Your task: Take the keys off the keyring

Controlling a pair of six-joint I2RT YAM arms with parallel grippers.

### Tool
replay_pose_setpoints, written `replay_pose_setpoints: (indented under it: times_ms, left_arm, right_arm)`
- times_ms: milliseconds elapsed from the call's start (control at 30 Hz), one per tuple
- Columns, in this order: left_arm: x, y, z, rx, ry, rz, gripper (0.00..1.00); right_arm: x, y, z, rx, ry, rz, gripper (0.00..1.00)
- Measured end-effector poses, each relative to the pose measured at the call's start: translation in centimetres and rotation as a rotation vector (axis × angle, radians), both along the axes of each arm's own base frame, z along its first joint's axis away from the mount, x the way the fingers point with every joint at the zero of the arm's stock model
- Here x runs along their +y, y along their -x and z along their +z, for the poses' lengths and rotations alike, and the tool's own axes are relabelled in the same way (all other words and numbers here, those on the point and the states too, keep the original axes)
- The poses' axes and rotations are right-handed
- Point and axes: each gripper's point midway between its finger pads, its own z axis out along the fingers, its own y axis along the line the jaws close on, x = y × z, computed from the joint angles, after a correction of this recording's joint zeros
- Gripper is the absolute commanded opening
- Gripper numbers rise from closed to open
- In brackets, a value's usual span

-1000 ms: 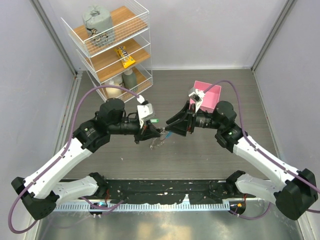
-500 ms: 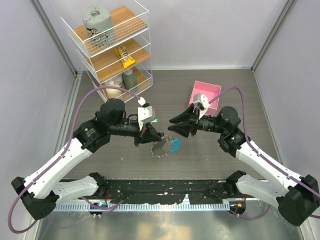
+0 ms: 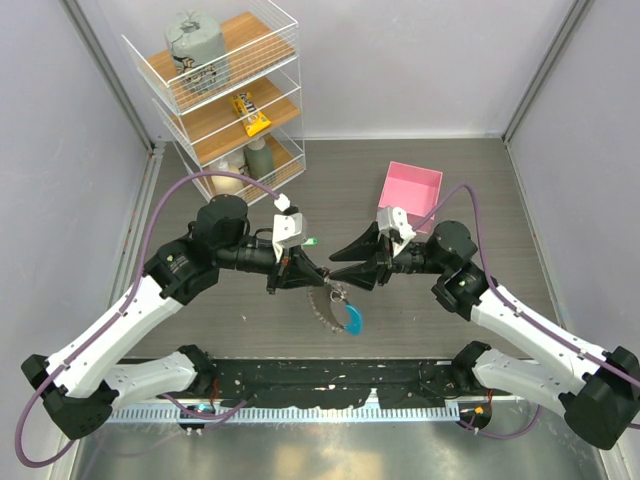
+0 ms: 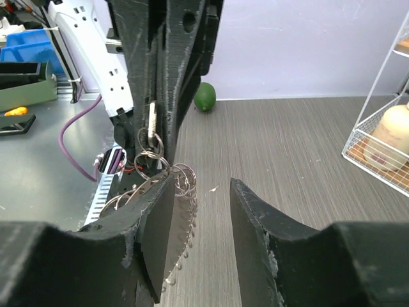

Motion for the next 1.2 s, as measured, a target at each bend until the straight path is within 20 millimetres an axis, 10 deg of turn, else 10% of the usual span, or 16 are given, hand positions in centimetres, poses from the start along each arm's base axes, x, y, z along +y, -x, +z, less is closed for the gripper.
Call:
replay_pose_setpoints:
  times_ms: [767,1200]
  left_arm:
    - [-0.3,0.6,0.1,0.019,0.008,-0.045,0.00]
    - [-0.5,0.7,0.0,0.030,0.008,-0.060,0.00]
  right_arm:
    - [-0.1,2.0,0.9,-0.036,-0.020,0.080,0.42]
    - [0.4,3.1,0.6,-0.020,-0.012,0.142,0.10]
